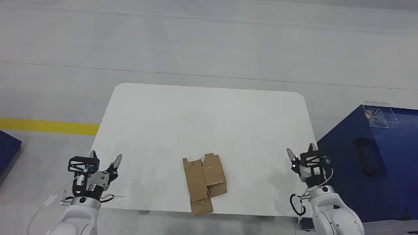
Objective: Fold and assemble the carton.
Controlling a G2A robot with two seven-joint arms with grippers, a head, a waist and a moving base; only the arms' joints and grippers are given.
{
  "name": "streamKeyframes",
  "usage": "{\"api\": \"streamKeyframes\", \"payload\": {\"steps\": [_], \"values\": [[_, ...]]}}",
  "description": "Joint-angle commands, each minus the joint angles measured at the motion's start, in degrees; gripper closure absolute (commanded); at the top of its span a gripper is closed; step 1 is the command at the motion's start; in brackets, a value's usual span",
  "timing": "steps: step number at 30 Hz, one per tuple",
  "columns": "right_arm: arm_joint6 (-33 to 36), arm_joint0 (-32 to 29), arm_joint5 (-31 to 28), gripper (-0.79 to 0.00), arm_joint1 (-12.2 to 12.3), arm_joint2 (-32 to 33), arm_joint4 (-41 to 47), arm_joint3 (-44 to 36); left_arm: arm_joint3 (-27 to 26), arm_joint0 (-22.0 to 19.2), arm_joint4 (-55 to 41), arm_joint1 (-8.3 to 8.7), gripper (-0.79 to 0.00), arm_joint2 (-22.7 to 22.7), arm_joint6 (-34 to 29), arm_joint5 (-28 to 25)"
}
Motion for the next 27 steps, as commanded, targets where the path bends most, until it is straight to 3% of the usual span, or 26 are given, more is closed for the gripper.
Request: {"api": "streamKeyframes", "payload": {"steps": [1, 4, 6, 9, 12, 15, 20, 27], "values": [[0.6, -0.1, -0.3, -0.785, 0.0, -0.1, 0.3, 0.3, 0.0, 0.0, 0.0, 0.0, -0.785, 0.0, 0.0, 0.0], [10.1, 2.0, -7.0, -0.785, 0.0, -0.2, 8.9, 0.1, 0.0, 0.0, 0.0, 0.0, -0.785, 0.0, 0.0, 0.0], [21.3, 5.7, -15.3, -0.785, 0.2, 1.2, 24.9, 2.1, 0.0, 0.0, 0.0, 0.0, -0.785, 0.0, 0.0, 0.0], [40.5, 12.7, -22.0, -0.785, 0.7, 2.2, 48.5, 8.0, 0.0, 0.0, 0.0, 0.0, -0.785, 0.0, 0.0, 0.0], [61.2, 21.1, -20.5, -0.785, 1.2, 1.3, 70.8, 16.5, 0.0, 0.0, 0.0, 0.0, -0.785, 0.0, 0.0, 0.0], [77.1, 30.7, -16.1, -0.785, 1.3, -2.4, 83.3, 27.5, 0.0, 0.0, 0.0, 0.0, -0.785, 0.0, 0.0, 0.0], [82.3, 42.4, -19.3, -0.785, -0.7, -13.4, 86.6, 44.4, 0.0, 0.0, 0.0, 0.0, -0.785, 0.0, 0.0, 0.0], [75.9, 50.3, -28.4, -0.785, -5.3, -27.9, 85.1, 59.4, 0.0, 0.0, 0.0, 0.0, -0.785, 0.0, 0.0, 0.0]]}}
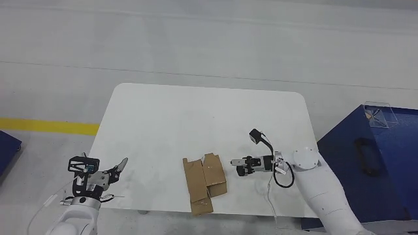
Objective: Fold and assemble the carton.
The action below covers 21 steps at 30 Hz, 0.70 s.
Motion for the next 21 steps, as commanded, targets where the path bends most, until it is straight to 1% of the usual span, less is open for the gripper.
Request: {"api": "streamKeyframes", "payload": {"steps": [1, 6, 7, 8, 9, 10, 11, 12, 13, 14, 15, 16, 21], "values": [[-3.2, 1.7, -2.8, -0.785, -1.1, -3.3, -1.5, 3.6, 0.0, 0.0, 0.0, 0.0, -0.785, 0.0, 0.0, 0.0], [-7.6, 4.5, -7.0, -0.785, -3.7, -8.6, -2.0, 10.2, 0.0, 0.0, 0.0, 0.0, -0.785, 0.0, 0.0, 0.0], [-8.7, 5.1, -7.6, -0.686, -4.2, -9.4, -2.6, 11.5, 0.0, 0.0, 0.0, 0.0, -0.785, 0.0, 0.0, 0.0], [-8.9, 5.5, -7.9, -0.646, -4.7, -10.3, -2.4, 12.5, 0.0, 0.0, 0.0, 0.0, -0.785, 0.0, 0.0, 0.0], [-8.9, 6.0, -8.2, -0.625, -5.1, -10.8, -1.9, 13.6, 0.0, 0.0, 0.0, 0.0, -0.785, 0.0, 0.0, 0.0], [-8.9, 6.4, -8.2, -0.563, -5.6, -11.4, -1.4, 14.7, 0.0, 0.0, 0.0, 0.0, -0.785, 0.0, 0.0, 0.0], [-8.5, 6.9, -8.1, -0.382, -6.0, -12.0, -1.0, 15.5, 0.0, 0.0, 0.0, 0.0, -0.785, 0.0, 0.0, 0.0], [-8.4, 7.3, -8.0, -0.329, -6.4, -12.5, -0.6, 16.4, 0.0, 0.0, 0.0, 0.0, -0.785, 0.0, 0.0, 0.0], [-8.5, 7.7, -8.1, -0.243, -6.7, -12.9, -0.2, 17.3, 0.0, 0.0, 0.0, 0.0, -0.785, 0.0, 0.0, 0.0], [-8.5, 7.9, -8.1, -0.182, -7.1, -13.5, 0.0, 18.0, 0.0, 0.0, 0.0, 0.0, -0.785, 0.0, 0.0, 0.0], [-8.6, 8.2, -8.2, -0.052, -7.4, -14.0, 0.0, 18.7, 0.0, 0.0, 0.0, 0.0, -0.785, 0.0, 0.0, 0.0], [-9.1, 8.4, -8.7, 0.0, -7.7, -14.4, 0.0, 19.4, 0.0, 0.0, 0.0, 0.0, -0.785, 0.0, 0.0, 0.0], [-9.6, 9.0, -9.2, 0.0, -8.9, -16.1, 1.3, 21.4, 0.0, 0.0, 0.0, 0.0, -0.785, 0.0, 0.0, 0.0]]}}
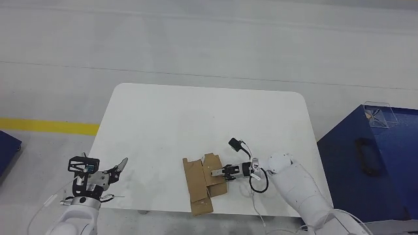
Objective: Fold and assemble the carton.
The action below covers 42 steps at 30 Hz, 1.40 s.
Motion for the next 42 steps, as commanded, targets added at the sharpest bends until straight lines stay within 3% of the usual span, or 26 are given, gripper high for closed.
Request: {"api": "streamKeyframes", "payload": {"steps": [1, 6, 11, 15, 20, 23, 26, 34, 42], "values": [[0.1, 0.1, 0.1, 0.0, -0.3, -0.6, 1.1, 0.0, 0.0, 0.0, 0.0, 0.0, -0.785, 0.0, 0.0, 0.0], [4.1, -0.3, 4.1, 0.0, -0.2, -1.5, 6.7, -2.5, 0.0, 0.0, 0.0, 0.0, -0.785, 0.0, 0.0, 0.0], [6.8, -1.3, 6.8, 0.0, 2.9, 0.6, 13.6, -13.2, 0.0, 0.0, 0.0, 0.0, -0.785, 0.0, 0.0, 0.0], [4.7, -6.0, 4.7, 0.0, 8.0, 5.5, 13.1, -32.0, 0.0, 0.0, 0.0, 0.0, -0.785, 0.0, 0.0, 0.0], [4.8, -17.9, 4.8, 0.0, 14.6, 18.3, 13.6, -61.7, 0.0, 0.0, 0.0, 0.0, -0.785, 0.0, 0.0, 0.0], [4.1, -23.9, 4.1, 0.0, 16.8, 25.2, 12.6, -74.7, 0.0, 0.0, 0.0, 0.0, -0.785, 0.0, 0.0, 0.0], [2.6, -27.7, 2.6, 0.0, 18.1, 30.0, 14.1, -82.8, 0.0, 0.0, 0.0, 0.0, -0.785, 0.0, 0.0, 0.0], [-0.3, -31.2, 1.5, 0.0, 19.4, 39.0, 22.3, -89.1, 0.0, 0.0, 0.0, 0.0, -0.785, 0.0, 0.0, 0.0], [-0.5, -31.3, 1.6, 0.0, 19.4, 39.3, 22.6, -89.3, 0.0, 0.0, 0.0, 0.0, -0.785, 0.0, 0.0, 0.0]]}}
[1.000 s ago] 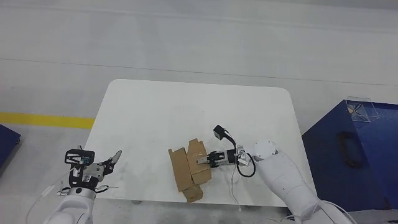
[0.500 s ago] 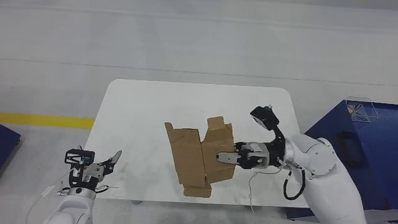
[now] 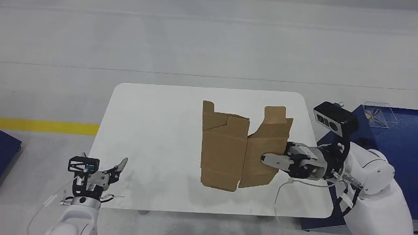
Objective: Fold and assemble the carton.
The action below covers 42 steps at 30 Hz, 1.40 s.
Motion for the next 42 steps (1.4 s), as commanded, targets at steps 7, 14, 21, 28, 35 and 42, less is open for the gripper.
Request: {"api": "streamKeyframes", "payload": {"steps": [7, 14, 21, 28, 35, 42], "values": [[0.0, 0.0, 0.0, 0.0, 0.0, 0.0, 0.0, 0.0, 0.0, 0.0, 0.0, 0.0, -0.785, 0.0, 0.0, 0.0], [3.7, -3.1, 15.7, 0.0, -0.7, -3.8, 36.3, 5.8, 0.0, 0.0, 0.0, 0.0, -0.785, 0.0, 0.0, 0.0], [13.1, -3.1, 45.9, 0.0, -2.7, -16.9, 70.7, 12.7, 0.0, 0.0, 0.0, 0.0, -0.785, 0.0, 0.0, 0.0], [3.6, -0.7, 67.7, 0.0, -5.9, -33.8, 92.7, 18.4, 0.0, 0.0, 0.0, 0.0, -0.785, 0.0, 0.0, 0.0], [-13.9, 2.3, 79.3, 0.0, -8.4, -42.0, 114.2, 22.9, 0.0, 0.0, 0.0, 0.0, -0.785, 0.0, 0.0, 0.0], [-7.0, 3.1, 67.6, 0.0, -9.0, -35.8, 93.0, 22.6, 0.0, 0.0, 0.0, 0.0, -0.785, 0.0, 0.0, 0.0]]}}
